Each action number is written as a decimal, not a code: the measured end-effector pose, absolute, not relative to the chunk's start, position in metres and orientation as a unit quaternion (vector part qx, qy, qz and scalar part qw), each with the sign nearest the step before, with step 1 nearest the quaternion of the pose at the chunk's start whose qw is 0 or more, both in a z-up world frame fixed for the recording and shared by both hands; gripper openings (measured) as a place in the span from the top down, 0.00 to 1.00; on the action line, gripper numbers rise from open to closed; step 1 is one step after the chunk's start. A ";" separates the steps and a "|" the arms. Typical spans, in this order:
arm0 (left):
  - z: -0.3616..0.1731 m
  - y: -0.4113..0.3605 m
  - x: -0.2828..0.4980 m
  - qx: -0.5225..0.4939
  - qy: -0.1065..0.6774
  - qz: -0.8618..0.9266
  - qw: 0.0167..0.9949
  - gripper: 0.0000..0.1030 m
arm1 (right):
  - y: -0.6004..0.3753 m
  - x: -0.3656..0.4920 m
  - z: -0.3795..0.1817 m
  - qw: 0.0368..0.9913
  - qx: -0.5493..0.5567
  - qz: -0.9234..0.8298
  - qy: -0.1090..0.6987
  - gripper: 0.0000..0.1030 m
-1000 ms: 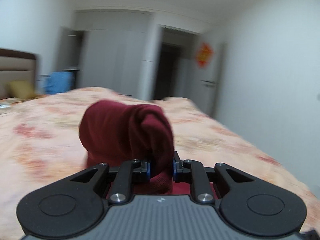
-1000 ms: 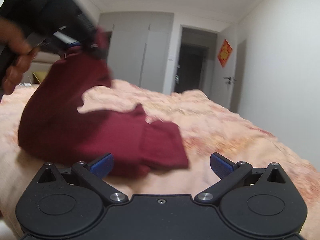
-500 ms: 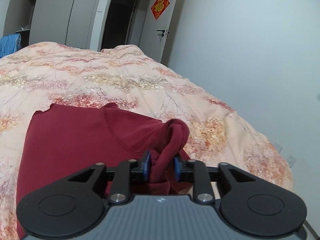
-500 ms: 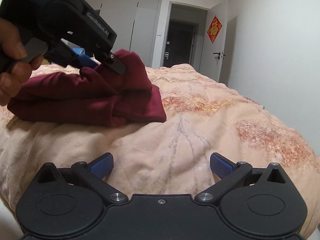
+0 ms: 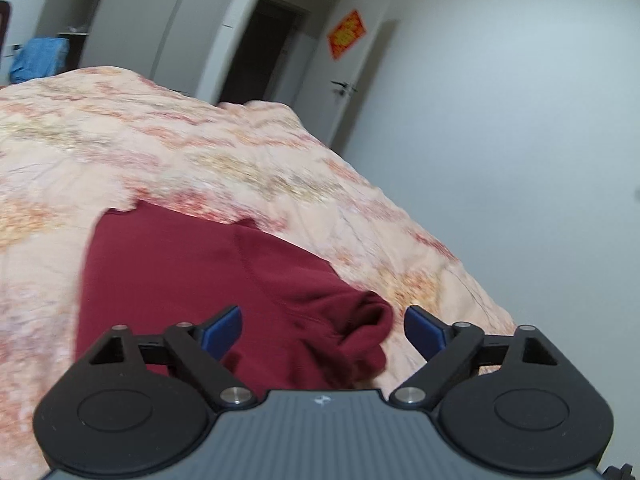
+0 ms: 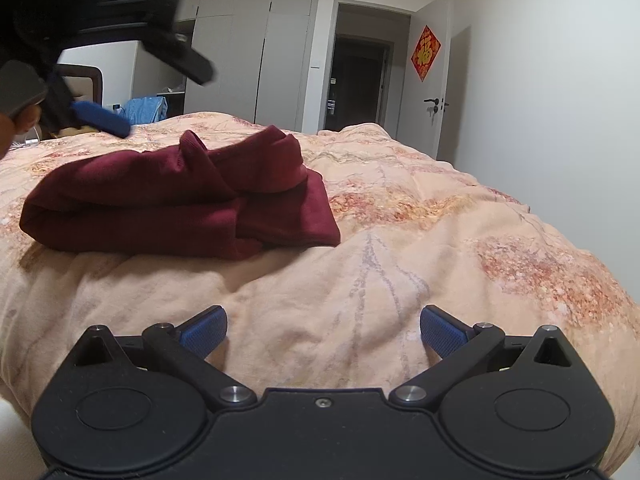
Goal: Fold small clothes
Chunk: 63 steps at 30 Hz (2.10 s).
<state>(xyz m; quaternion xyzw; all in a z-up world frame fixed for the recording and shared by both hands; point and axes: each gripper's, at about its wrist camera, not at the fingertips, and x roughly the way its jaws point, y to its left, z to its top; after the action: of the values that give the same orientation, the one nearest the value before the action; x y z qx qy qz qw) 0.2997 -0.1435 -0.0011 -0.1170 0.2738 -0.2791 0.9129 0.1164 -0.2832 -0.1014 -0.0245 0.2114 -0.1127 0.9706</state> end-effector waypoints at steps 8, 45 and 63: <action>-0.002 -0.086 0.294 -0.132 0.271 -0.151 0.942 0.00 | -0.272 0.114 -0.077 0.984 -0.012 -0.101 0.147 0.00; -0.054 -0.039 0.273 -0.155 0.368 -0.086 0.913 0.00 | -0.279 0.163 -0.080 0.972 0.052 -0.133 0.186 0.00; -0.057 -0.040 0.267 -0.148 0.371 -0.086 0.913 0.00 | -0.325 0.222 -0.050 0.970 0.007 -0.021 0.241 0.54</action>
<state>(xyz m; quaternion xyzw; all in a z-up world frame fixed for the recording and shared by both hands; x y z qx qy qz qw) 0.2672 -0.0396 -0.0568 -0.1478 0.3713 -0.0859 0.9127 0.2216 -0.3246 -0.0500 0.0066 0.2409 -0.0214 0.9703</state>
